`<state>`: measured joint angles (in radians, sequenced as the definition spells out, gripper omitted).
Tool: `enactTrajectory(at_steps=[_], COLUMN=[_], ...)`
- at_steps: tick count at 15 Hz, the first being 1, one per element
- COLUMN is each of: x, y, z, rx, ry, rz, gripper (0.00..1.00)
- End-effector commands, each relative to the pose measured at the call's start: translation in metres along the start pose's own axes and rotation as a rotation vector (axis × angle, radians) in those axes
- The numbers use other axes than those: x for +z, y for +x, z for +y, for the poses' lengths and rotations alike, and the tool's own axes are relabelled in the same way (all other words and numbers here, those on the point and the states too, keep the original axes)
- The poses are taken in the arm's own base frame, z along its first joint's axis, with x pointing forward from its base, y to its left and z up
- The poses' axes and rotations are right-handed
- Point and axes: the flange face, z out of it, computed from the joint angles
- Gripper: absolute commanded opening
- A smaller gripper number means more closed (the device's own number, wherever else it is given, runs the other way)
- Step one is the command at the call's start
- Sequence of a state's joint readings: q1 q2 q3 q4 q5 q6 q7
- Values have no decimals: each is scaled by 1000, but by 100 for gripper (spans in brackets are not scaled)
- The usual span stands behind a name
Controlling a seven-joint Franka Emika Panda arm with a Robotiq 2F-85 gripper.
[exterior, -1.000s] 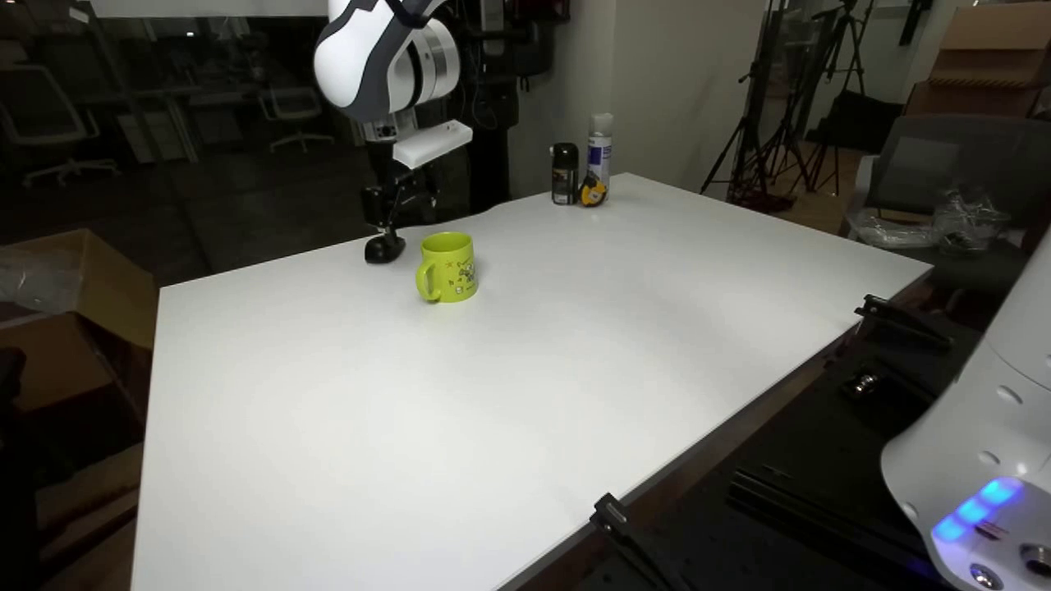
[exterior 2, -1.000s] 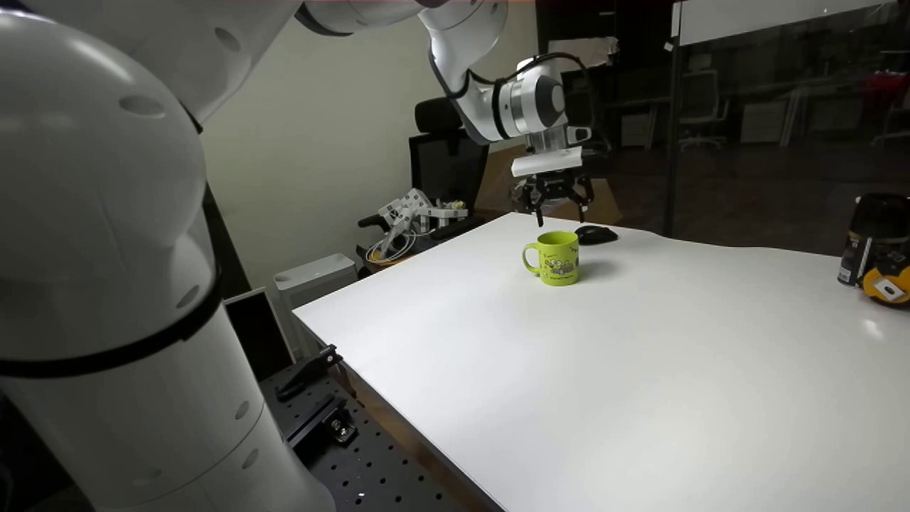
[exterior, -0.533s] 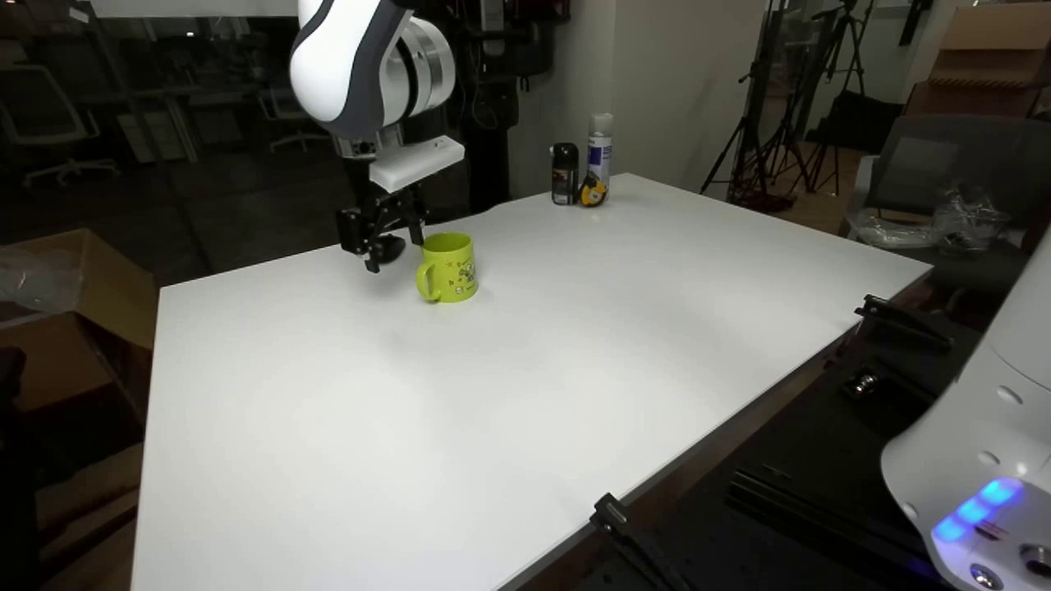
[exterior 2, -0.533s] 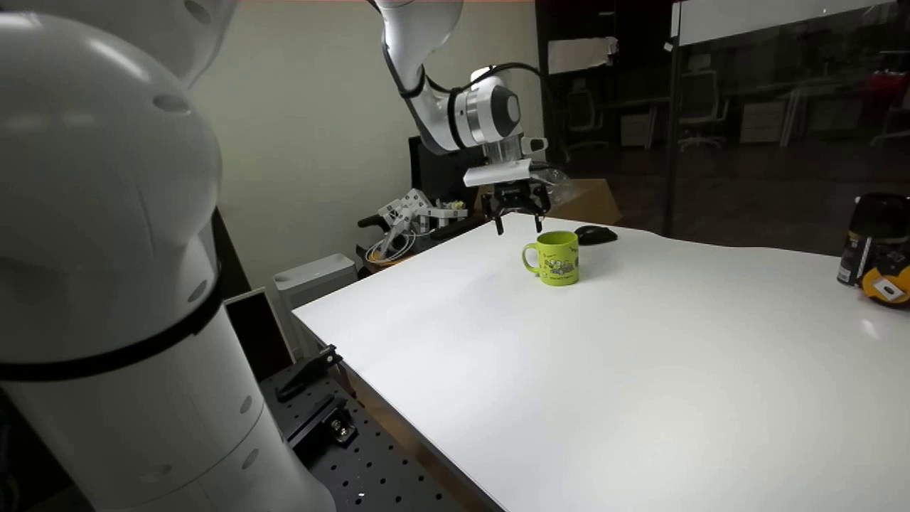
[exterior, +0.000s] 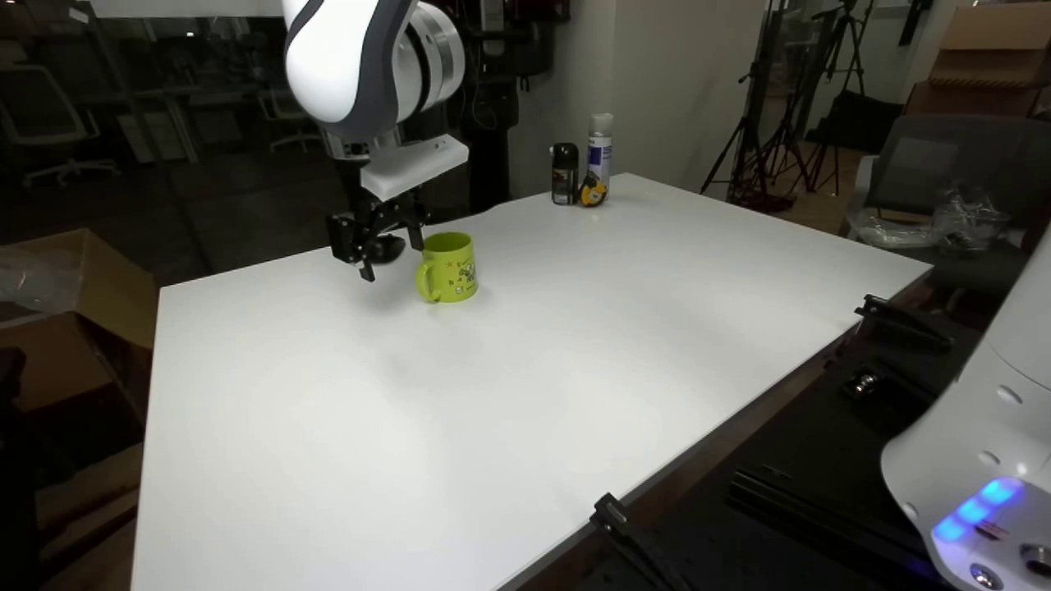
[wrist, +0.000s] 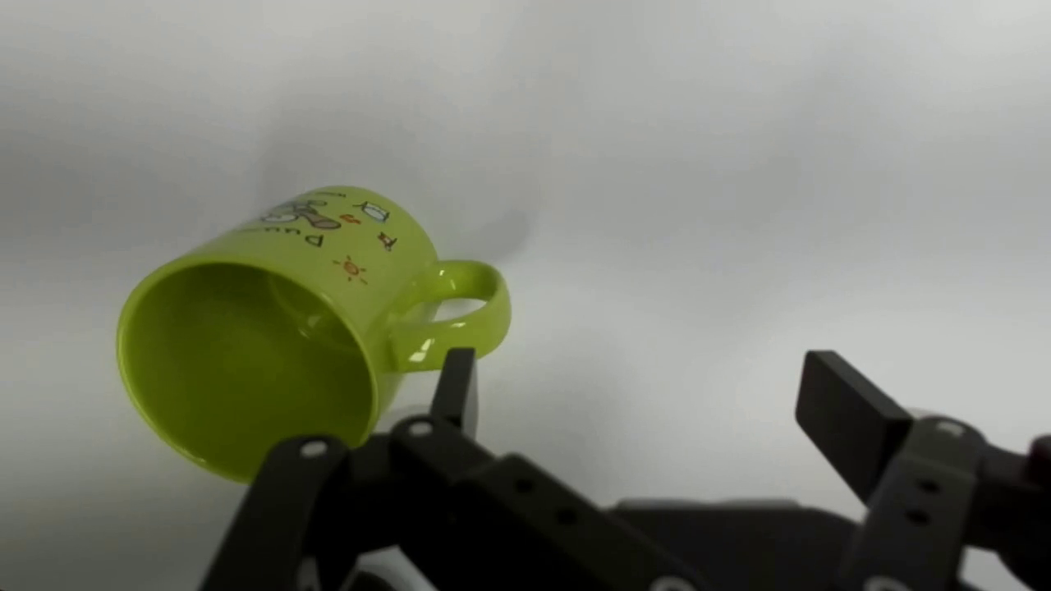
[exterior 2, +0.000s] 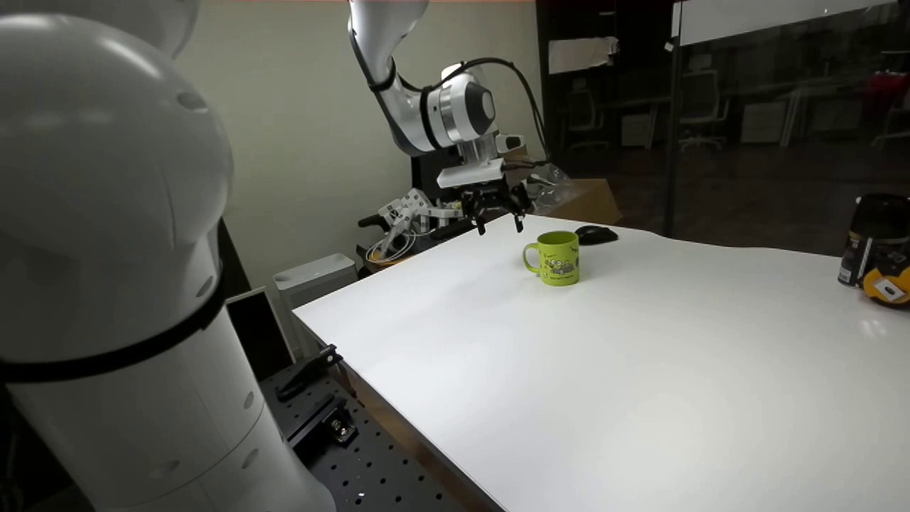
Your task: Move the cup slightly down on the table
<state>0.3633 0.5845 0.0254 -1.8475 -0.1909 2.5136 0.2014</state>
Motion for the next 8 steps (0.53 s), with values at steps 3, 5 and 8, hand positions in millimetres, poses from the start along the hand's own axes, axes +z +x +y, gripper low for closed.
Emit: enactTrajectory(at_steps=[3, 5, 8], x=[-3, -4, -6], y=[-14, -25, -39], z=[20, 35, 57], rx=[16, -23, -147], ry=[-3, -8, -16], rz=[-3, -8, -32], gripper=[100, 100, 100])
